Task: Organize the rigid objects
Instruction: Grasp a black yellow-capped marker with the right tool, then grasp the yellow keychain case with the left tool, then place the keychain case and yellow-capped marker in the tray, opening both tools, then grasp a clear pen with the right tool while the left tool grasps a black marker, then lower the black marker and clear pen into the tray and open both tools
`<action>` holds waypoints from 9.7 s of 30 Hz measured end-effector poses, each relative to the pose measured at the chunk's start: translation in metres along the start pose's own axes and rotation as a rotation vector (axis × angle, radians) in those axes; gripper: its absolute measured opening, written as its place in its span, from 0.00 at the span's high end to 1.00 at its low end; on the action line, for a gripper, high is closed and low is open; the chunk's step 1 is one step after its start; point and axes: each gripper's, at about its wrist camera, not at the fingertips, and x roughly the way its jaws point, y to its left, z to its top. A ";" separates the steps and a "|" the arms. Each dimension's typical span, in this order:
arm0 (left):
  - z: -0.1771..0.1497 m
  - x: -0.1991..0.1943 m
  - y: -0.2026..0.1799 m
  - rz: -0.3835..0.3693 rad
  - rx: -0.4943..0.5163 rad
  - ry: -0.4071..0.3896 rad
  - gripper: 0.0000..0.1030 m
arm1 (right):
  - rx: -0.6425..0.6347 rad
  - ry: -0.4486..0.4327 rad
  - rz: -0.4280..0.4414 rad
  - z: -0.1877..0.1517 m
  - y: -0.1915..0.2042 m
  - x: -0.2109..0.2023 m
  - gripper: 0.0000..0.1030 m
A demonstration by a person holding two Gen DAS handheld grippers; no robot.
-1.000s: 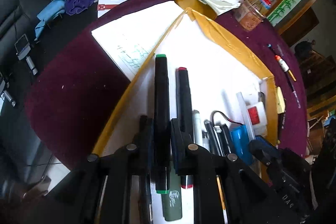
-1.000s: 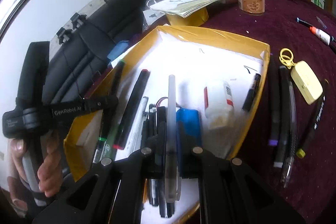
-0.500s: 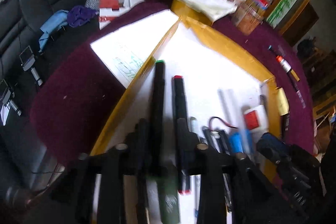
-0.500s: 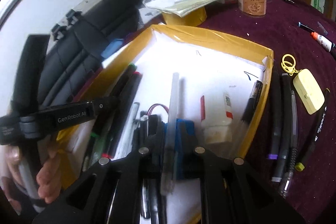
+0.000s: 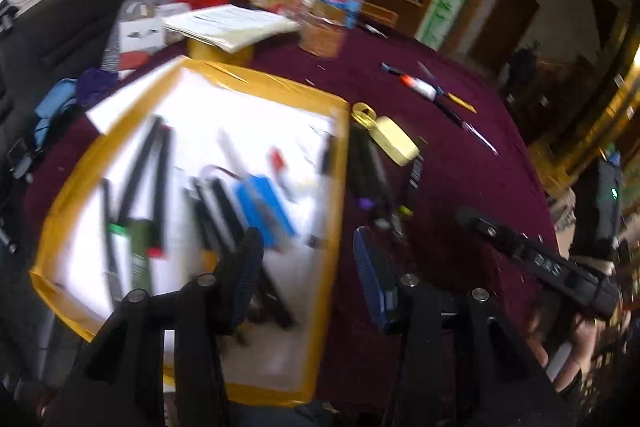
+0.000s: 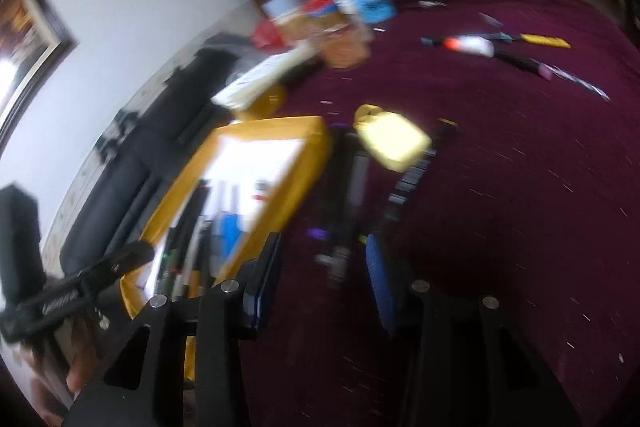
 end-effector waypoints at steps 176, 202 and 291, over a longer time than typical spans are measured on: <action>-0.005 -0.002 0.004 -0.123 -0.073 0.012 0.38 | -0.019 0.067 -0.021 -0.015 0.026 0.027 0.58; -0.011 -0.011 -0.010 -0.005 0.029 -0.056 0.38 | -0.105 0.172 -0.210 -0.001 0.021 0.076 0.92; -0.008 0.003 0.148 0.125 -0.250 0.092 0.88 | -0.246 0.188 0.119 -0.034 0.141 0.081 0.92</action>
